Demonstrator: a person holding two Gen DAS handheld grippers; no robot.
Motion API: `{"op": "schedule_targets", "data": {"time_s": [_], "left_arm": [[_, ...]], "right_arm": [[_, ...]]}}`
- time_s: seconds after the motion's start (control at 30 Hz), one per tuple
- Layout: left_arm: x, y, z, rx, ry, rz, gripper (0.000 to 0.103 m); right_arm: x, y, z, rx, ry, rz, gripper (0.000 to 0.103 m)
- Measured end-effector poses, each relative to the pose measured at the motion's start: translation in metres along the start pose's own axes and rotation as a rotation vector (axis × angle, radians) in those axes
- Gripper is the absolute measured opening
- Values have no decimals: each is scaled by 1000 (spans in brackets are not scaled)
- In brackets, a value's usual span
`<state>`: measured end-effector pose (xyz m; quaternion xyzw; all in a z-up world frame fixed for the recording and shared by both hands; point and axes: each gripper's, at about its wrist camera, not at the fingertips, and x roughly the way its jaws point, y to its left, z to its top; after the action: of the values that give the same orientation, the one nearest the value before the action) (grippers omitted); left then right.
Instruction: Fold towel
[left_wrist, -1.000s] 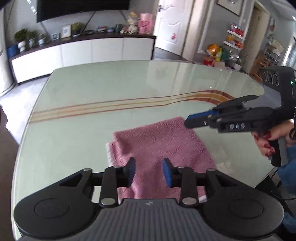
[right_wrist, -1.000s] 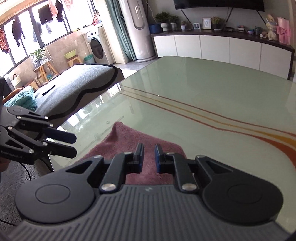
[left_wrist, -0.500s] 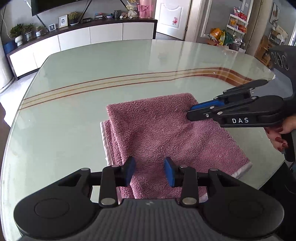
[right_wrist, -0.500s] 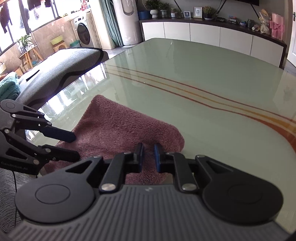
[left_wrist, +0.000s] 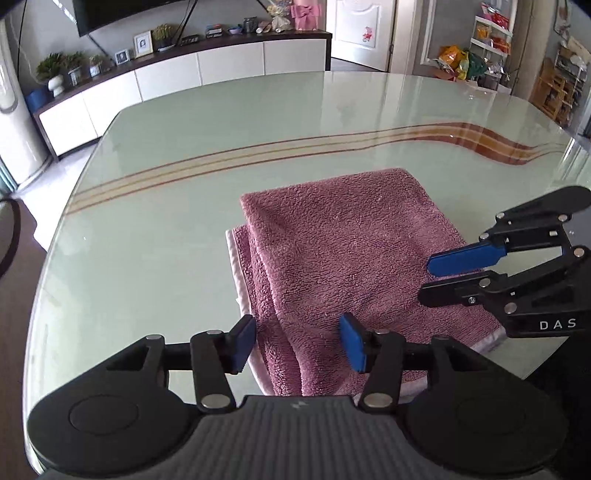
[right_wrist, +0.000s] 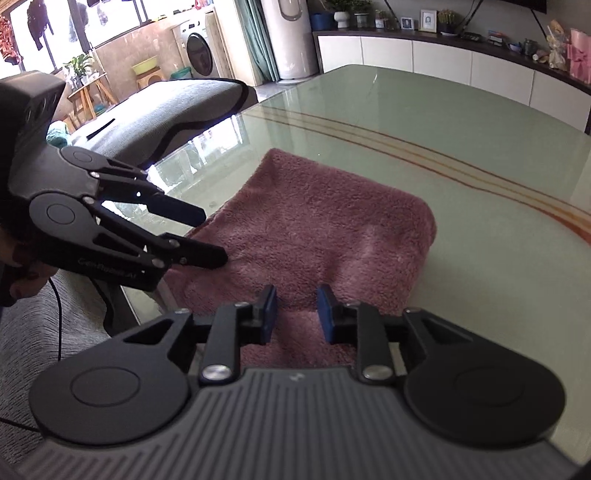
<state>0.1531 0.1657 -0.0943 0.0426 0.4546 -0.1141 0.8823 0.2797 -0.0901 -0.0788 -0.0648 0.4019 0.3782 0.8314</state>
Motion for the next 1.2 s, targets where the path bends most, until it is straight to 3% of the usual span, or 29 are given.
{"op": "schedule_targets", "data": {"time_s": [0.3, 0.7, 0.97, 1.07, 1.13, 1.2], "left_arm": [[26, -17, 22, -65, -5, -72, 53], [81, -101, 79, 13, -27, -177, 53], [88, -108, 84, -30, -6, -169, 54], [79, -101, 75, -80, 4, -177, 54], [70, -101, 65, -89, 0, -176, 54], [64, -104, 61, -86, -5, -166, 54]], "right_arm": [[-11, -26, -2, 19, -10, -40, 16], [-41, -104, -5, 24, 1, -263, 17], [-45, -119, -13, 101, -38, -293, 19], [-49, -112, -17, 112, -56, -306, 26], [-53, -106, -20, 123, -66, -304, 40], [-59, -98, -22, 125, -73, -308, 41]]}}
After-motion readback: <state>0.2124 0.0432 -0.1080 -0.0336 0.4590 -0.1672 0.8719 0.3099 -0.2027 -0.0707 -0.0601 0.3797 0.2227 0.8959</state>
